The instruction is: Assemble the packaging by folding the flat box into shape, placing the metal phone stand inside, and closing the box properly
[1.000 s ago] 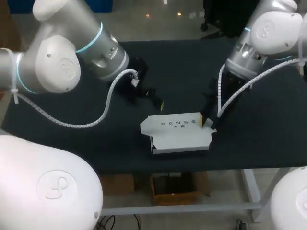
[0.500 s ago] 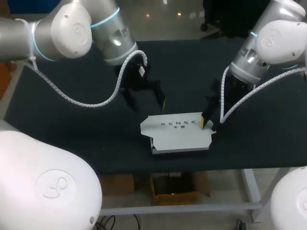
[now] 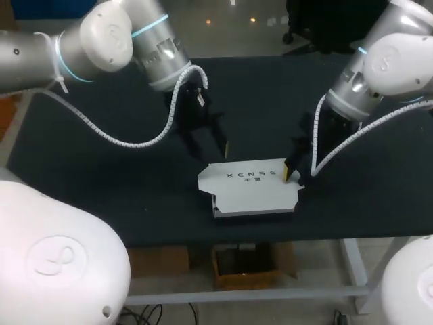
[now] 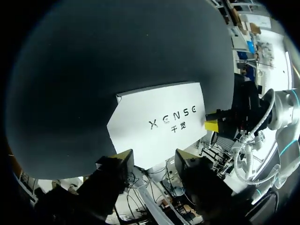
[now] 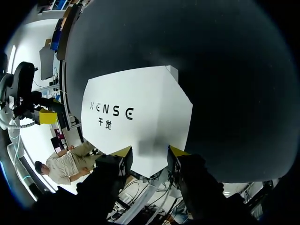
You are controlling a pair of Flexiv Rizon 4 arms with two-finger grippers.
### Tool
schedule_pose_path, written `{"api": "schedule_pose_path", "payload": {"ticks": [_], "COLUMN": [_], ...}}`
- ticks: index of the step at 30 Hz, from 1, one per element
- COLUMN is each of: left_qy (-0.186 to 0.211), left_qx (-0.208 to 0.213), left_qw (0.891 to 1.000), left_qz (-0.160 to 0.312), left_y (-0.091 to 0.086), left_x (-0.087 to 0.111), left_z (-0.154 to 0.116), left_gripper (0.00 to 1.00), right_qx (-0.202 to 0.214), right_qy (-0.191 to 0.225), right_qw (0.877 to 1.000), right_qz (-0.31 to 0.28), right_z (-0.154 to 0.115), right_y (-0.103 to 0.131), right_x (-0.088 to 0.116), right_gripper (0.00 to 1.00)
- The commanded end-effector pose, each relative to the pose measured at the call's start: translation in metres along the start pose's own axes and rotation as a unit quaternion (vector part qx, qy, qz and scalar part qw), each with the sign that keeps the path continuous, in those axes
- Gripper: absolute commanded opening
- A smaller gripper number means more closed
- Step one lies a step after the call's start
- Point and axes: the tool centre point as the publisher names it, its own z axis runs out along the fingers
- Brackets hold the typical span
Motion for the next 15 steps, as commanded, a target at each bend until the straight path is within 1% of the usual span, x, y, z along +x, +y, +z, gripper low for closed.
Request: {"api": "schedule_pose_path", "payload": {"ticks": [1,8,11,15], "left_qy": [0.0,-0.006,-0.017,-0.027], "left_qx": [0.046,0.074,0.089,0.103], "left_qw": [0.999,0.997,0.996,0.994], "left_qz": [-0.012,-0.015,-0.022,-0.03], "left_y": [0.008,0.007,0.007,0.007], "left_x": [-0.002,-0.011,-0.013,-0.016], "left_z": [0.012,0.023,0.027,0.033], "left_gripper": [0.44,0.46,0.49,0.49], "right_qx": [-0.006,-0.011,-0.014,-0.017], "right_qy": [0.005,0.008,0.01,0.013], "right_qw": [1.0,1.0,1.0,1.0], "right_qz": [-0.003,-0.003,-0.002,-0.001], "right_z": [0.001,0.002,0.002,0.002], "right_y": [-0.002,-0.002,-0.003,-0.003], "right_x": [-0.001,-0.001,-0.001,-0.002], "right_gripper": [0.46,0.46,0.46,0.46]}}
